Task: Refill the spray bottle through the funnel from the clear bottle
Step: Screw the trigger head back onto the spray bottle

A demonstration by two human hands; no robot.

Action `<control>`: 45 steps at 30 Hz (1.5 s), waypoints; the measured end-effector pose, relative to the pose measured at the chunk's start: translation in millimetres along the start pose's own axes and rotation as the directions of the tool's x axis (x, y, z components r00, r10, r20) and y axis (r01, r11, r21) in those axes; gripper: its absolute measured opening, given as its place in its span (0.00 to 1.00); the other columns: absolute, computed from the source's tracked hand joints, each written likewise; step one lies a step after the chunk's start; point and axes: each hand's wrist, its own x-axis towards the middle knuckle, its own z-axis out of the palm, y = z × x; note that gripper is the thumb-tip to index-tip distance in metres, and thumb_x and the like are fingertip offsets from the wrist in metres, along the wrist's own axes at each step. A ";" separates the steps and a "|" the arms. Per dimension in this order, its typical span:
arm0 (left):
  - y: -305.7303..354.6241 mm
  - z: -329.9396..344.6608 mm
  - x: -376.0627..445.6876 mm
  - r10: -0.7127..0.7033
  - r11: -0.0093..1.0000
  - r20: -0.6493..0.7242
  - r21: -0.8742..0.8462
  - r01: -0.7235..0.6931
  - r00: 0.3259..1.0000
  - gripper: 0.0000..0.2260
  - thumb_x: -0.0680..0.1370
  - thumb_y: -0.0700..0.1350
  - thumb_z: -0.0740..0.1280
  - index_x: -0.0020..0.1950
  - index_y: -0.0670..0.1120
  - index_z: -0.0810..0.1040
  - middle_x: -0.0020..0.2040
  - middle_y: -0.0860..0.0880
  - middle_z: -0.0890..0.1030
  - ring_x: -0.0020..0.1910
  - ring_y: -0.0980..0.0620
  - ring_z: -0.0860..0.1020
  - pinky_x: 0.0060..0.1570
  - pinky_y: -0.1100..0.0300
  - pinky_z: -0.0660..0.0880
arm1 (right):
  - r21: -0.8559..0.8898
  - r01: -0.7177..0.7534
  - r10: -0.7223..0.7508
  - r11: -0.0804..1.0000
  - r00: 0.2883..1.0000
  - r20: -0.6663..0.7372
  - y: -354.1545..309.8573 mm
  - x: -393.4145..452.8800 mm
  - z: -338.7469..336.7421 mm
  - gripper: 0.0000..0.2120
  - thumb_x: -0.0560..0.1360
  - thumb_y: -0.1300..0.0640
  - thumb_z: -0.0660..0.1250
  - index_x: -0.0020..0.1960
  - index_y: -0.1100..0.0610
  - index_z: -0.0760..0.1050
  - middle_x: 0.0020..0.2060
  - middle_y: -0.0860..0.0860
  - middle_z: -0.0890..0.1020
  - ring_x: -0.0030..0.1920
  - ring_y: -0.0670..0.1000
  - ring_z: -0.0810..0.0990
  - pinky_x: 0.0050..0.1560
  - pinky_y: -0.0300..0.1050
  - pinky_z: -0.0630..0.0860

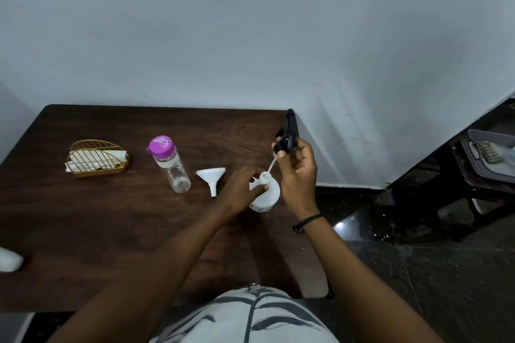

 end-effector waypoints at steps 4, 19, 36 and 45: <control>-1.8 1.8 0.2 -0.001 1.000 -0.006 -0.003 0.001 1.000 0.09 0.74 0.51 0.72 0.51 0.53 0.74 0.49 0.55 0.77 0.51 0.55 0.77 0.46 0.61 0.71 | -0.144 -0.069 0.077 0.987 0.996 0.053 20.0 -4.2 -8.3 0.15 0.76 0.66 0.69 0.61 0.56 0.75 0.53 0.50 0.83 0.54 0.46 0.83 0.56 0.46 0.80; -6.6 6.0 0.0 0.035 0.997 -0.029 -0.063 -0.037 0.999 0.11 0.76 0.50 0.70 0.57 0.49 0.78 0.51 0.55 0.79 0.51 0.56 0.76 0.49 0.60 0.71 | -0.346 -0.139 0.214 0.928 0.958 0.191 44.8 -4.3 -14.3 0.14 0.76 0.64 0.70 0.59 0.52 0.75 0.51 0.42 0.82 0.52 0.35 0.79 0.52 0.27 0.73; -5.4 13.9 -1.3 -0.017 0.999 -0.035 -0.041 0.016 0.999 0.10 0.76 0.51 0.68 0.56 0.52 0.79 0.51 0.57 0.82 0.52 0.57 0.78 0.51 0.59 0.74 | -0.667 0.072 0.146 0.741 0.953 0.266 55.1 -2.1 -12.8 0.10 0.75 0.59 0.73 0.53 0.58 0.75 0.49 0.51 0.77 0.48 0.47 0.76 0.42 0.26 0.70; -2.7 17.1 -3.6 -0.022 0.999 -0.082 -0.046 0.018 0.996 0.13 0.77 0.53 0.63 0.60 0.54 0.76 0.49 0.56 0.82 0.49 0.55 0.80 0.49 0.49 0.77 | -0.687 0.037 0.161 0.726 0.962 0.221 44.5 1.8 -0.5 0.10 0.73 0.57 0.74 0.51 0.58 0.76 0.50 0.51 0.77 0.47 0.47 0.75 0.41 0.33 0.70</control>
